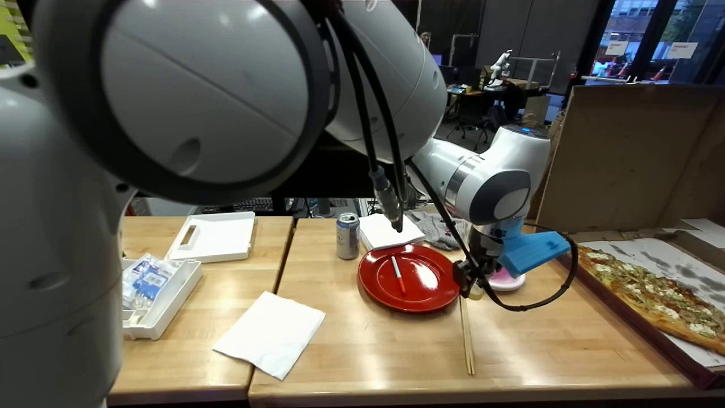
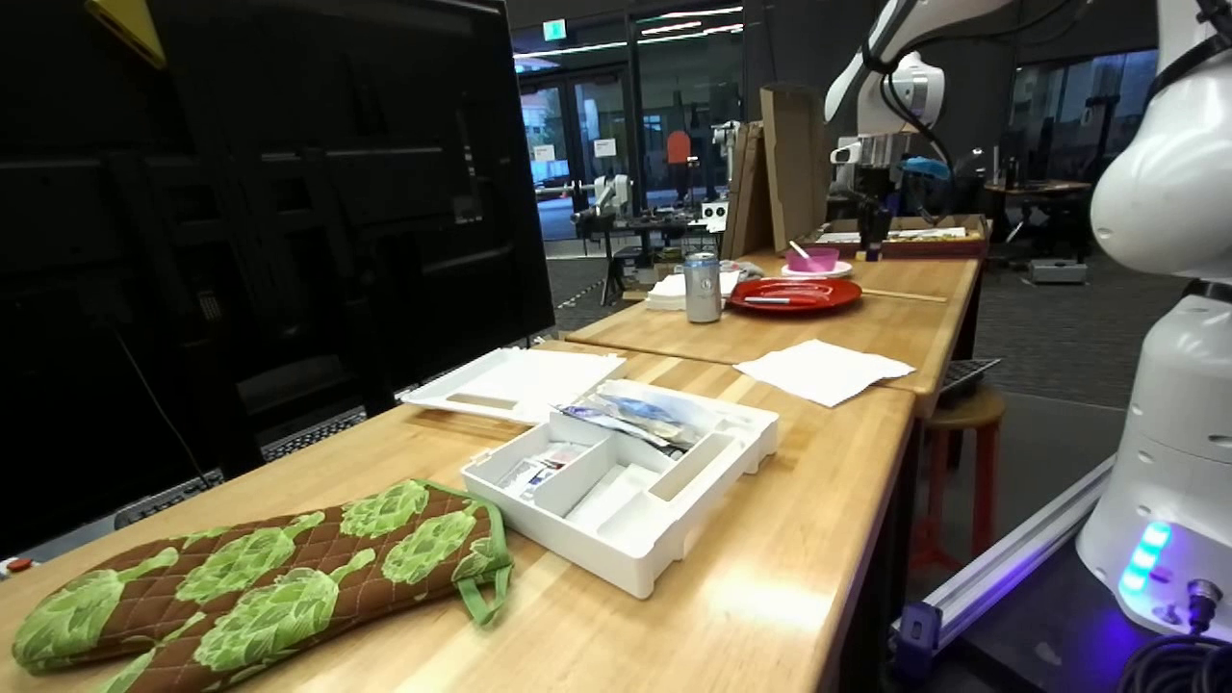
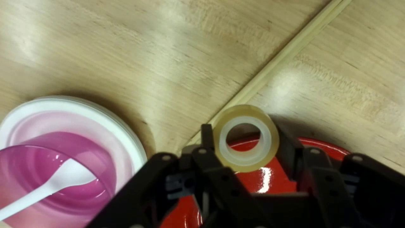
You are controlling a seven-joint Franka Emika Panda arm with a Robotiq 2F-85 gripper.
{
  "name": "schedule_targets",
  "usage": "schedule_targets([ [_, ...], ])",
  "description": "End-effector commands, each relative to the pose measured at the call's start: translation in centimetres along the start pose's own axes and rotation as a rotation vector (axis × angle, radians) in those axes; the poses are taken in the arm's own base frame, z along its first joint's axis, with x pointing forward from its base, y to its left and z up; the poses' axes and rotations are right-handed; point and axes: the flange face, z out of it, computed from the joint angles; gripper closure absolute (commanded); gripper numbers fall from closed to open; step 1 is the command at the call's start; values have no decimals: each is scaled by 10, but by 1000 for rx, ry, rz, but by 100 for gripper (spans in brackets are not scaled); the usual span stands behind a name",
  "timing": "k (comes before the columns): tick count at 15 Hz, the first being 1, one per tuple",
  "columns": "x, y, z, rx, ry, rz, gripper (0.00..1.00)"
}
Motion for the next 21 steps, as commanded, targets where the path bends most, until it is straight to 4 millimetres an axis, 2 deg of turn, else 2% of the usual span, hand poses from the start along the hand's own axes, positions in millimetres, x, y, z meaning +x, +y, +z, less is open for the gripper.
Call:
schedule_targets([
  [1, -3, 28, 2, 44, 10, 62, 75],
  [7, -7, 59, 15, 98, 0, 131, 75],
  [14, 1, 82, 32, 129, -28, 178, 75],
  [15, 2, 83, 35, 133, -30, 183, 68],
  [16, 4, 85, 38, 138, -33, 185, 25],
  [18, 7, 87, 43, 146, -34, 193, 23],
  [21, 8, 87, 46, 140, -32, 200, 2],
])
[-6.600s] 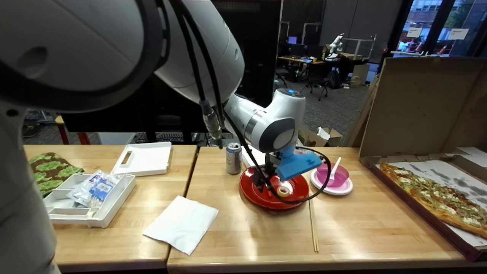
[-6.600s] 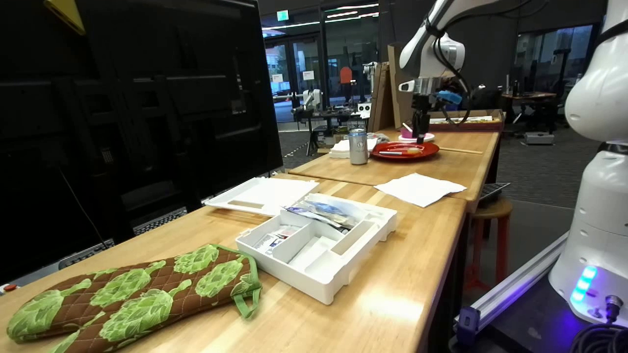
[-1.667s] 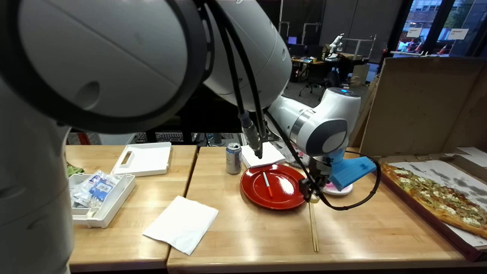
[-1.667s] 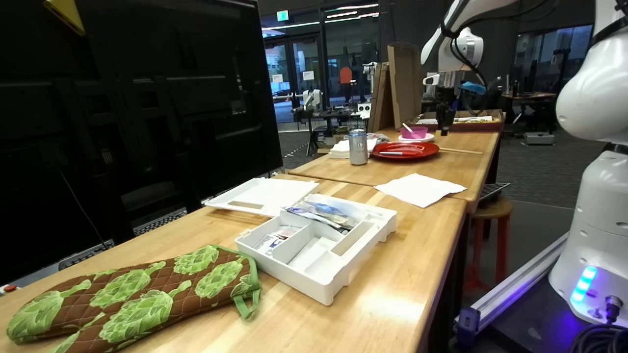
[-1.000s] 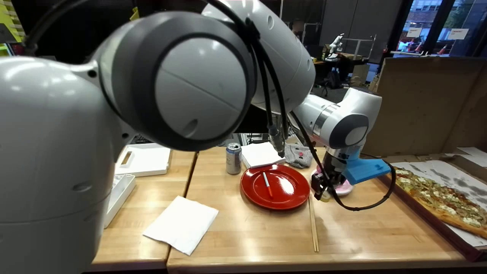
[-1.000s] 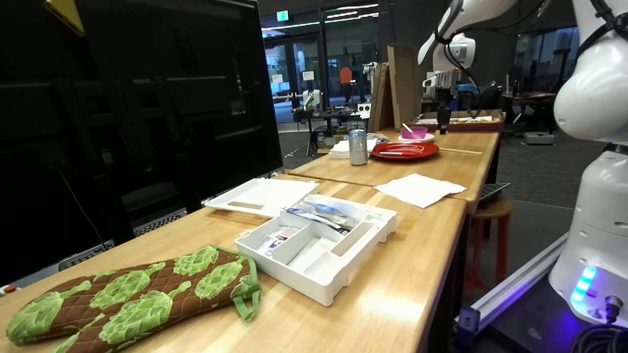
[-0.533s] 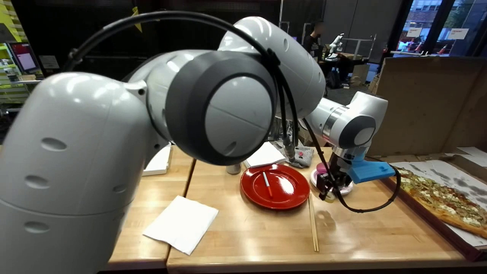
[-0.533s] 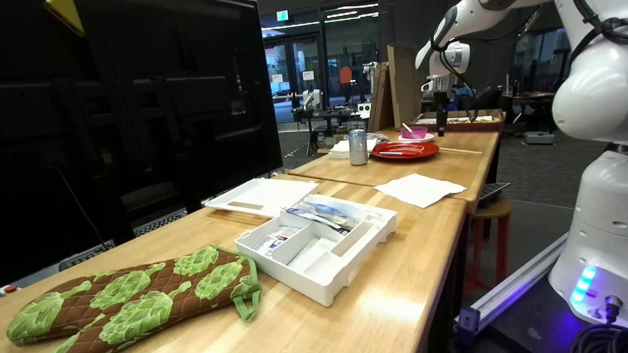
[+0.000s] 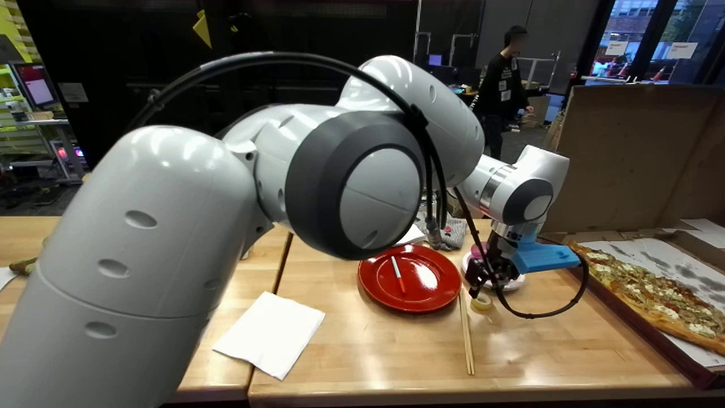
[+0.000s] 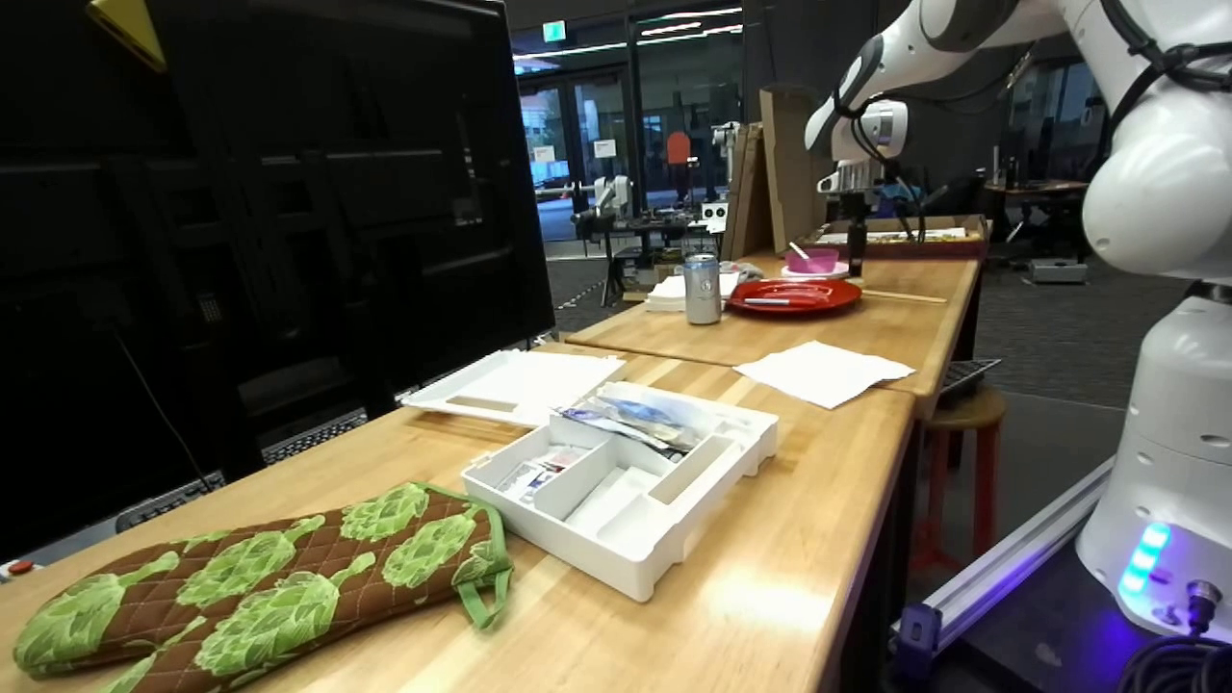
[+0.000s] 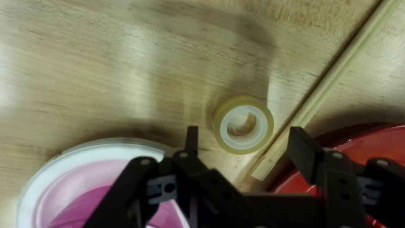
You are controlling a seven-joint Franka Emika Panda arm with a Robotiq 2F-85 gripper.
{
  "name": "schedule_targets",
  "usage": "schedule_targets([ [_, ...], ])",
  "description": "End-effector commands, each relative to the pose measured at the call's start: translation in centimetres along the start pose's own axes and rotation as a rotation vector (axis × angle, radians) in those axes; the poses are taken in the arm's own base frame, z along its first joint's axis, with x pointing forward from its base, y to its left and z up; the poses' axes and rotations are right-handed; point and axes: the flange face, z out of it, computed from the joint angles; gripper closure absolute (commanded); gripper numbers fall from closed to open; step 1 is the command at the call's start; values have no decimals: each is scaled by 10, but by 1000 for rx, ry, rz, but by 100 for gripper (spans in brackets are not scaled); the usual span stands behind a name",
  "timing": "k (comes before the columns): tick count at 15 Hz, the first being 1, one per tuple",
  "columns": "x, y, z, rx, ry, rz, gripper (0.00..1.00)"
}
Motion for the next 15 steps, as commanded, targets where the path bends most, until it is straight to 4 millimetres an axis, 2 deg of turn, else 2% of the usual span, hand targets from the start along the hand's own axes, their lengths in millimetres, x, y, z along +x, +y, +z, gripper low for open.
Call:
schedule_targets([
  [1, 0, 3, -5, 3, 8, 18, 1],
  [4, -1, -7, -11, -33, 14, 10, 0],
  [7, -1, -25, -24, -77, 32, -29, 0],
  [12, 7, -77, -49, -193, 22, -201, 0],
  [15, 24, -119, -55, -256, -3, -291, 0],
])
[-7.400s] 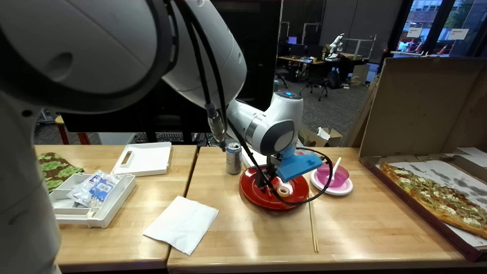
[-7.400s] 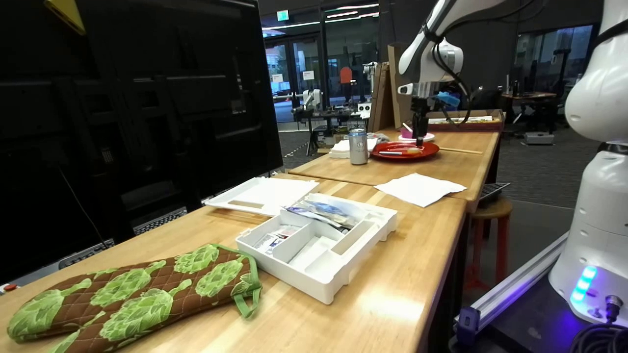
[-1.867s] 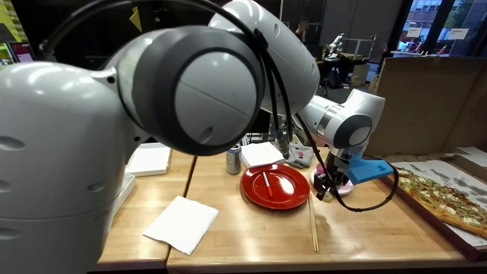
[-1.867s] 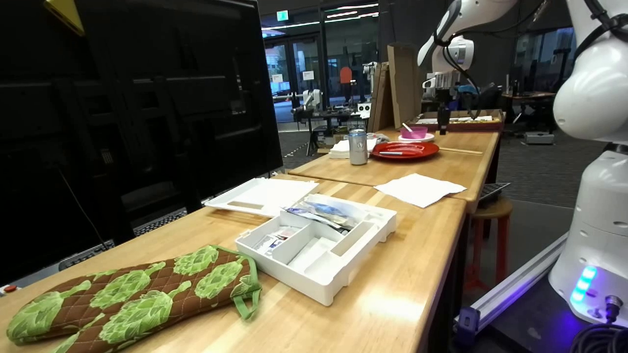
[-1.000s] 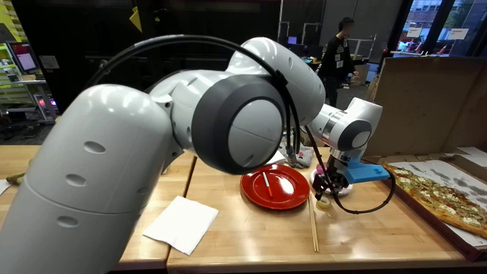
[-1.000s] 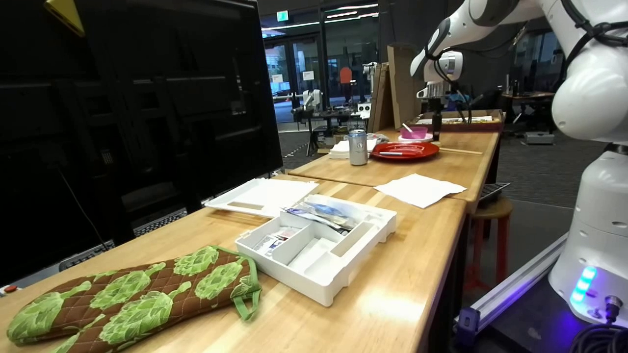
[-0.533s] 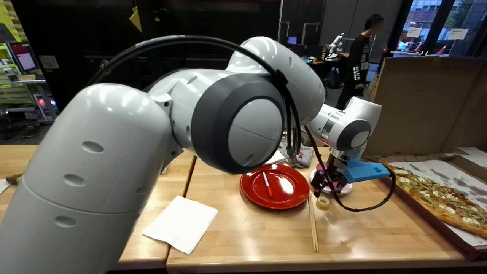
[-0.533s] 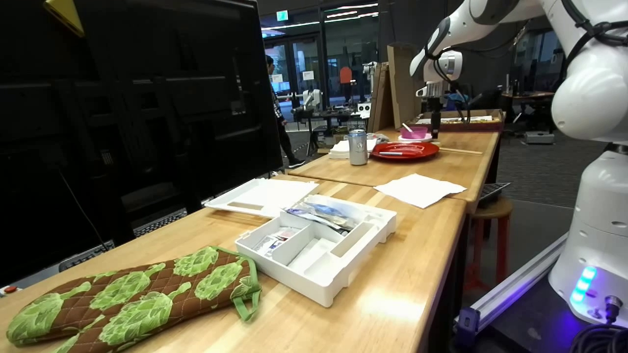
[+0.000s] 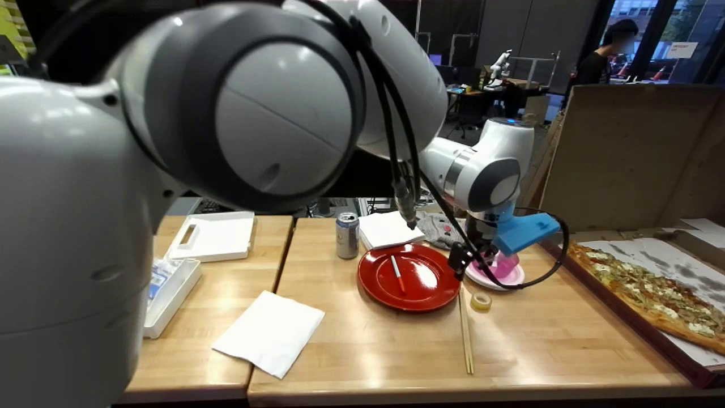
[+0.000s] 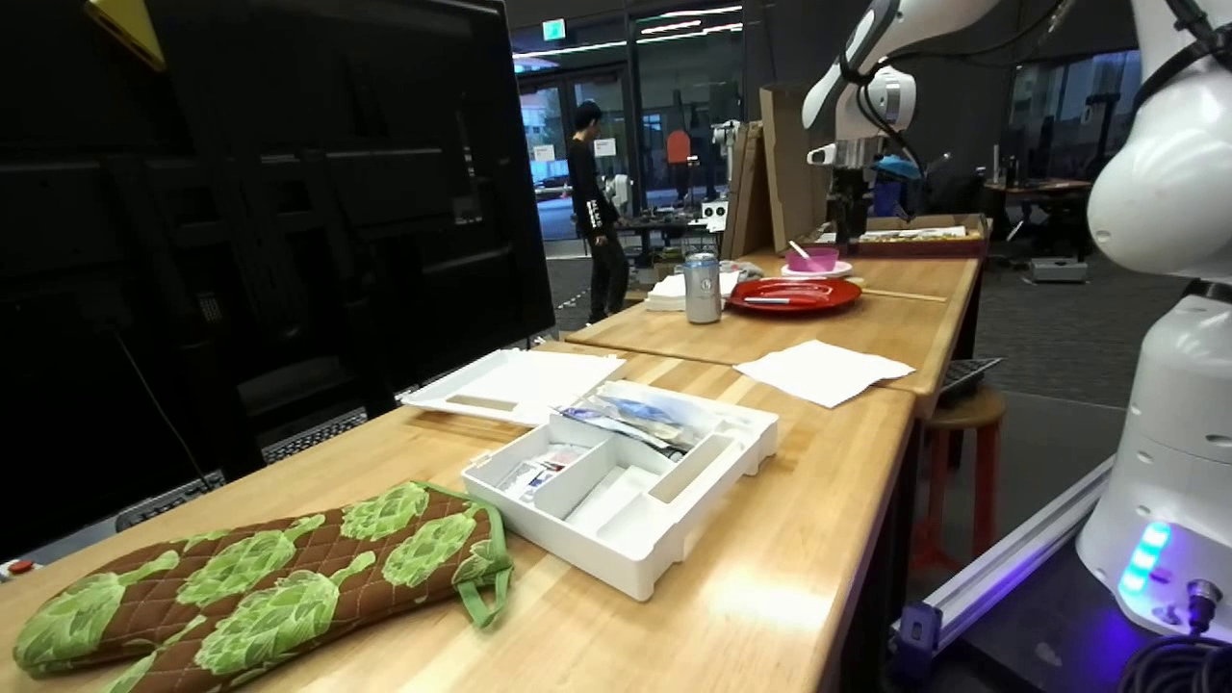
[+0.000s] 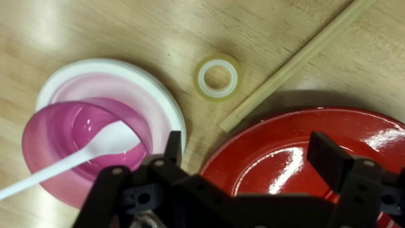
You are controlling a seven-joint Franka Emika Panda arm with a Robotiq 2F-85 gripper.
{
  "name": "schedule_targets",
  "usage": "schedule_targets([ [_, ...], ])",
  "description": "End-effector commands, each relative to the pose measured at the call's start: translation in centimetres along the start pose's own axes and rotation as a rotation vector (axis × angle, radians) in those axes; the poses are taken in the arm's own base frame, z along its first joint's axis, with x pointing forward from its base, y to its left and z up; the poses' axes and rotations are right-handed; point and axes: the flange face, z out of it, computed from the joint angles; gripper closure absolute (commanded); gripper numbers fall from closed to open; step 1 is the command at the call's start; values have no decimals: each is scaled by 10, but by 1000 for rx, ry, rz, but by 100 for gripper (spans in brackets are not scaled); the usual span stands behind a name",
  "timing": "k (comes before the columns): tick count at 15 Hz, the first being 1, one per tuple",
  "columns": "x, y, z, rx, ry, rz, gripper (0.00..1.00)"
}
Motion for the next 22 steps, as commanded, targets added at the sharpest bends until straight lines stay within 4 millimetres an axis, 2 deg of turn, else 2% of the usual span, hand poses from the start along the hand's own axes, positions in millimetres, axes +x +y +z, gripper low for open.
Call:
schedule_targets([
  [1, 26, -59, -21, -77, -21, -99, 0],
  [6, 82, -115, -17, -142, -51, -176, 0],
  [10, 118, -148, -13, -138, -85, -222, 0],
  [12, 123, -154, -19, -152, -132, -223, 0],
  [13, 126, -142, -5, -127, -103, -229, 0],
  [18, 127, -143, -1, -125, -109, -224, 0],
  [22, 132, -159, 13, 11, 24, -245, 0],
])
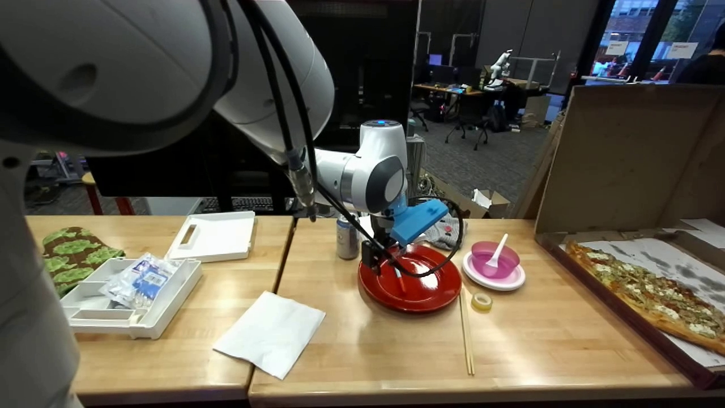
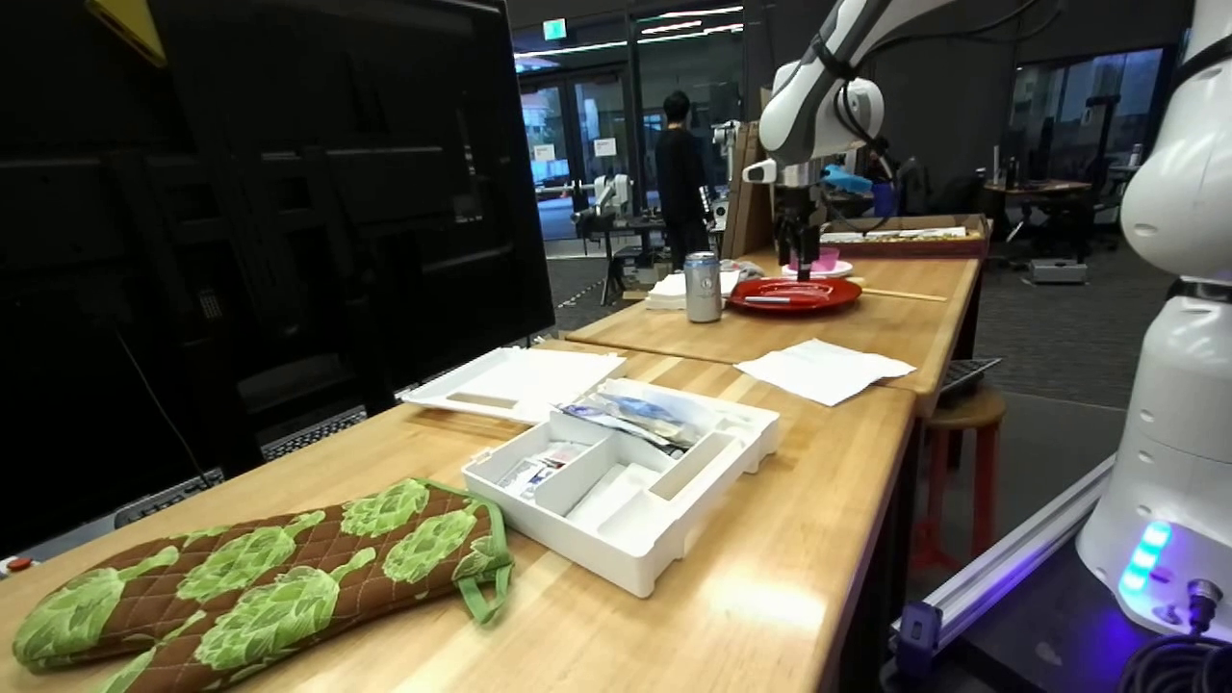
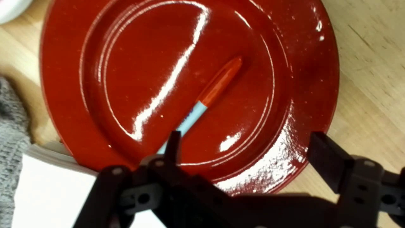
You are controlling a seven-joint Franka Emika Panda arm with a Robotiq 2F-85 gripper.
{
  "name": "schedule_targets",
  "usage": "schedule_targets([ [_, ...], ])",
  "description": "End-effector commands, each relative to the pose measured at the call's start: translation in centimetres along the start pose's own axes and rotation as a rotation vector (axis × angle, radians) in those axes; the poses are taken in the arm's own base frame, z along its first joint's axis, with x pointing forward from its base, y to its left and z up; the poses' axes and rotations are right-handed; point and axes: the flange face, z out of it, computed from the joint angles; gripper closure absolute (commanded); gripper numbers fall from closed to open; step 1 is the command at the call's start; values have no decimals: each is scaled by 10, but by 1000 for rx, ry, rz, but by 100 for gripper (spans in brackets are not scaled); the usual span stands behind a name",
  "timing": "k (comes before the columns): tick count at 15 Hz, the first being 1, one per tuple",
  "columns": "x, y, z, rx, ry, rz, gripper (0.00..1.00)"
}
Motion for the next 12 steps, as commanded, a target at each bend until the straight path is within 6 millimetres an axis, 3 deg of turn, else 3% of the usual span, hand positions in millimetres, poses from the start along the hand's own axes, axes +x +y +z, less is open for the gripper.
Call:
schedule_targets([
  [1, 5, -14, 7, 70, 77, -10, 0],
  [5, 11, -28, 13, 116, 141, 64, 0],
  [12, 8, -38, 15, 197, 261, 395, 0],
])
